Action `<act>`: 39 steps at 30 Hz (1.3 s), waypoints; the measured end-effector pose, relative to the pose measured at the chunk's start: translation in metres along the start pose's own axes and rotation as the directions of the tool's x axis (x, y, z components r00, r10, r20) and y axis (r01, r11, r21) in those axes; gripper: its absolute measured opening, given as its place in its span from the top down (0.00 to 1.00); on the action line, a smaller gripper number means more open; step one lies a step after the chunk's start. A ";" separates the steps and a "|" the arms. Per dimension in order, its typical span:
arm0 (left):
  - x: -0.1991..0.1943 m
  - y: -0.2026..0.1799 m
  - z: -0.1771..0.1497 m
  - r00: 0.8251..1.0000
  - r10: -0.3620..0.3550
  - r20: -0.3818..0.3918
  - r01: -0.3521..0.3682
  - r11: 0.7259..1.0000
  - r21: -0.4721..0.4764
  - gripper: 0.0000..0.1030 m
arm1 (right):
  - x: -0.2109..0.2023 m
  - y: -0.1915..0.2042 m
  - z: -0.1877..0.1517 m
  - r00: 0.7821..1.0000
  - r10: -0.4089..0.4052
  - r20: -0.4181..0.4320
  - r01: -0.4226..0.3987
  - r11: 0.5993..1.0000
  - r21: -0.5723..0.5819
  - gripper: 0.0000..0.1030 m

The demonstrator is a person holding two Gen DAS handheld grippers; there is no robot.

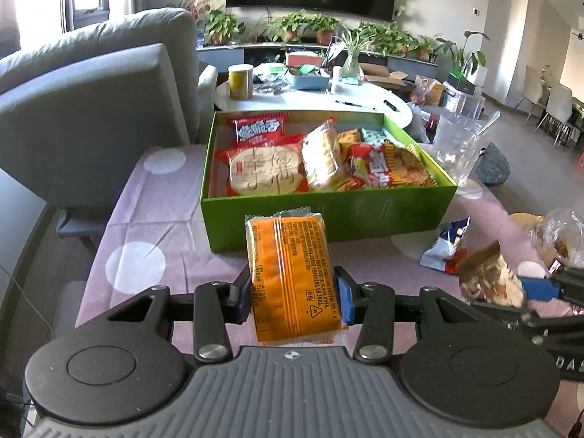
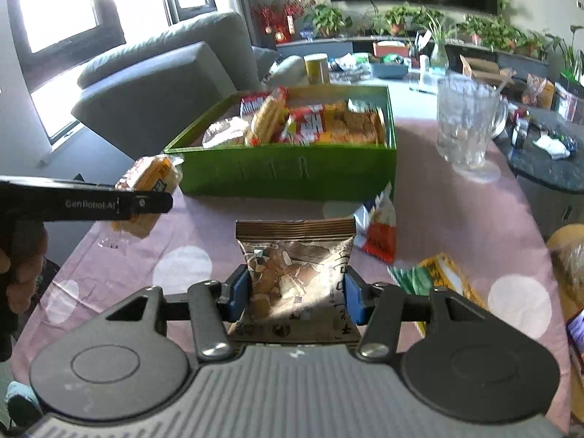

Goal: Organize snacks
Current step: 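Carry the orange cracker packet into the green box while the right carries the brown bag there, then open both grippers to release the packets into the green box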

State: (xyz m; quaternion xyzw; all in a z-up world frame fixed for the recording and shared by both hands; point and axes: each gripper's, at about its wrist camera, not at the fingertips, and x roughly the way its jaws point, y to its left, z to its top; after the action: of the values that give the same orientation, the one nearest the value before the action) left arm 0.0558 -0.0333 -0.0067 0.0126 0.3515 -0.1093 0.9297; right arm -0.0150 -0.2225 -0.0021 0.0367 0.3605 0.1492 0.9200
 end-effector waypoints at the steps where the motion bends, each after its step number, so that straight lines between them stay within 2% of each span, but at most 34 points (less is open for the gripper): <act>1: -0.001 -0.001 0.001 1.000 0.001 0.005 -0.001 1.000 0.005 0.60 | -0.001 0.000 0.003 1.000 -0.002 0.009 0.002 1.000 -0.002 0.35; 14: -0.012 -0.013 0.029 0.997 -0.010 0.074 0.005 0.998 0.068 0.60 | -0.012 -0.008 0.049 0.991 -0.017 0.130 0.018 1.000 -0.002 0.35; 31: 0.001 -0.016 0.076 0.990 -0.021 0.139 0.006 0.995 0.101 0.60 | 0.008 -0.022 0.099 0.984 -0.008 0.176 -0.003 0.998 0.061 0.35; 35: 0.007 -0.015 0.076 0.991 -0.015 0.129 0.002 0.995 0.097 0.60 | 0.016 -0.023 0.103 0.985 0.001 0.175 -0.013 0.997 0.072 0.35; 39: 0.021 -0.015 0.057 0.998 -0.014 0.054 0.007 0.993 0.121 0.55 | 0.022 -0.028 0.098 0.987 -0.001 0.158 -0.013 0.996 0.086 0.35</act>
State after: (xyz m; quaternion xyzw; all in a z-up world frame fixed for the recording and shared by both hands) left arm 0.1050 -0.0577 0.0232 0.0641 0.3186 -0.1355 0.9359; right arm 0.0733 -0.2387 0.0515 0.0895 0.2925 0.1327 0.9428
